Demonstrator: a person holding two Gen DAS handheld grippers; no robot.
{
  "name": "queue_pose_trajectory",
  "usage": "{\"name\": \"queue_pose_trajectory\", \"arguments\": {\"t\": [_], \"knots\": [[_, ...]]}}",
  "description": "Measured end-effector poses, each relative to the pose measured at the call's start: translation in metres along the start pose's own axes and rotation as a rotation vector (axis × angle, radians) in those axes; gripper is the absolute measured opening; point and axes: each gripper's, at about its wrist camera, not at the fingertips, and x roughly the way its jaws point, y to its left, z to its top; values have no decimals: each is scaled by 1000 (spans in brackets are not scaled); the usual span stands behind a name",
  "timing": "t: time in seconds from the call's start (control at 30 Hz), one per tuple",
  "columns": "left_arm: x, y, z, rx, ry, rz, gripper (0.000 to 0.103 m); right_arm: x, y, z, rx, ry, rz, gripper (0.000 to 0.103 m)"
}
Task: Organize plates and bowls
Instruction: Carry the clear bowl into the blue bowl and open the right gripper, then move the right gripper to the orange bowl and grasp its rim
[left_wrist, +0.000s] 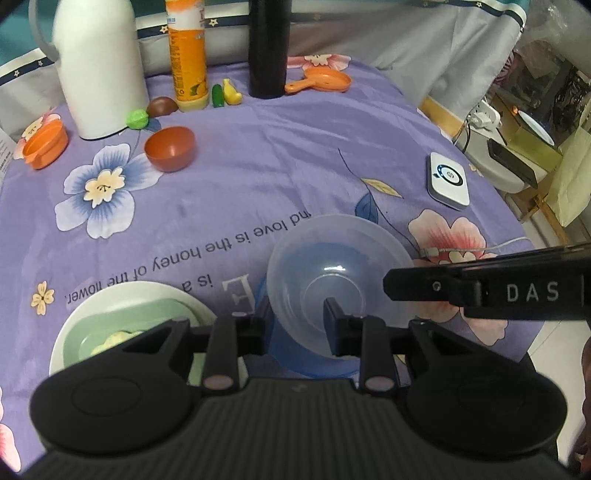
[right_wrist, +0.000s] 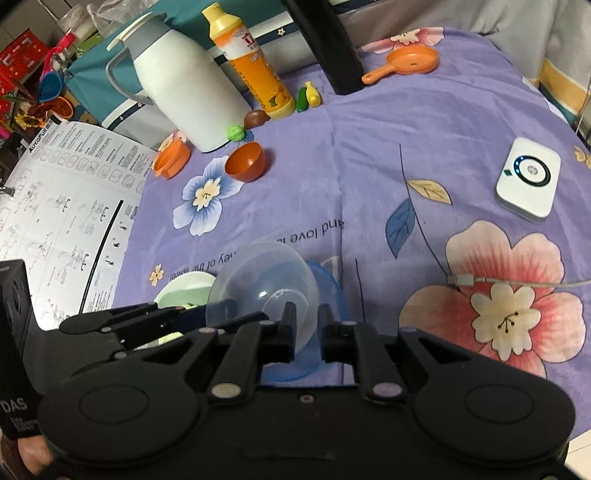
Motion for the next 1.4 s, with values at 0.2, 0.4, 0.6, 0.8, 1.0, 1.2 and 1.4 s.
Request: {"name": "queue_pose_trajectory", "arguments": {"t": [0.2,0.4,0.6,0.8,1.0,1.2,1.4], "knots": [[3,-5,-3,23,16,3,32,-1,-4,-5,15,7,10,14],[-7,-14,-4,70,-38,52,74,0,-1,-9,27,11,21,33],[-19,-2,-2,37,-111,97,103,-11,-3,-8,17,-61,-43,82],[-18,14,-7,-9,-104,77,103,-10,-6,-9,50,-69,-42,103],[-16,22,-12,-31,-96,78,103,-6,2,-13,31,-61,-55,103],[-16,31,-13,-56,-97,71,103,-2,8,-10,0,-48,-70,103],[-13,40,-12,-84,-92,67,103,1,9,-4,-10,-46,-82,103]]}}
